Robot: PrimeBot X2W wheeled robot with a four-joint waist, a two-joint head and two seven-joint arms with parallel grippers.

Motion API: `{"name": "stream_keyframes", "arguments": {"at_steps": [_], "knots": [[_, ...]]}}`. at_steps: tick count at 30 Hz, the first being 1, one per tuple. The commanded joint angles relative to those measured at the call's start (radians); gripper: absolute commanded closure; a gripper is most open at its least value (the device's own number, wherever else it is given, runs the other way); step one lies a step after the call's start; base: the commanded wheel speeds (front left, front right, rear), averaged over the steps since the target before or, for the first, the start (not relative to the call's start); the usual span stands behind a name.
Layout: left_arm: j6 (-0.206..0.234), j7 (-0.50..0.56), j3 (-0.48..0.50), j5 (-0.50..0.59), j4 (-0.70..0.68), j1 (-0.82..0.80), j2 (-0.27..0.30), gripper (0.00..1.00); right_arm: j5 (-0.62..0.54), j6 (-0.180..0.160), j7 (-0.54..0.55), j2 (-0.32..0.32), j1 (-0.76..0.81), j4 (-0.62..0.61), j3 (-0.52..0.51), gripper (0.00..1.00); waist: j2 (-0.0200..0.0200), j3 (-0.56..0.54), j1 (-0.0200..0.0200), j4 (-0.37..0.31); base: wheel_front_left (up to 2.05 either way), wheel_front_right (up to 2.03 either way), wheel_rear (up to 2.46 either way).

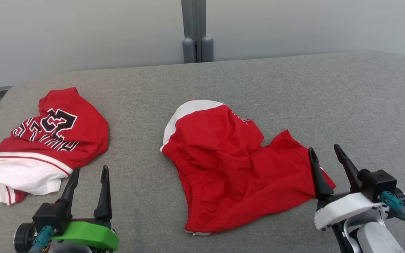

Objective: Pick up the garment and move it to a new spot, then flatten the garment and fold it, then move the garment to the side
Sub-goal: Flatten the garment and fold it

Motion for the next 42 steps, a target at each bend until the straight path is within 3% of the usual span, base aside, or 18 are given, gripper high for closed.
{"name": "stream_keyframes", "arguments": {"at_steps": [1,8,14,19,29,42], "knots": [[0.006,0.000,-0.001,0.005,0.001,0.012,0.006,0.00,-0.007,0.000,-0.003,0.002,0.025,-0.041,-0.004,0.00,0.0000,-0.001,0.0000,-0.001,0.00,0.00,0.00],[0.008,0.000,-0.005,0.002,0.004,0.017,0.008,0.00,-0.057,0.000,-0.003,0.027,0.125,-0.205,0.003,0.00,0.0000,-0.005,0.0000,-0.003,0.00,0.00,0.00],[0.002,0.005,-0.018,0.000,0.015,0.018,0.005,0.00,-0.054,0.000,-0.003,0.022,0.135,-0.220,0.030,0.00,0.0000,-0.009,0.0000,-0.003,0.00,0.00,0.00],[-0.027,0.018,-0.064,0.012,0.037,0.008,-0.005,0.00,-0.052,0.000,-0.003,0.022,0.127,-0.215,0.039,0.00,0.0000,-0.009,0.0000,-0.003,0.00,0.00,0.00],[-0.135,0.064,-0.241,0.044,0.180,-0.057,-0.077,0.00,-0.062,0.000,0.034,0.018,0.100,-0.202,0.060,0.00,0.0000,0.017,0.0000,-0.044,0.00,0.00,0.00],[-0.183,0.107,-0.367,0.018,0.429,-0.141,-0.139,0.00,-0.066,0.000,0.053,0.030,0.075,-0.209,0.063,0.00,0.0000,0.060,0.0000,-0.103,0.00,0.00,0.00]]}}
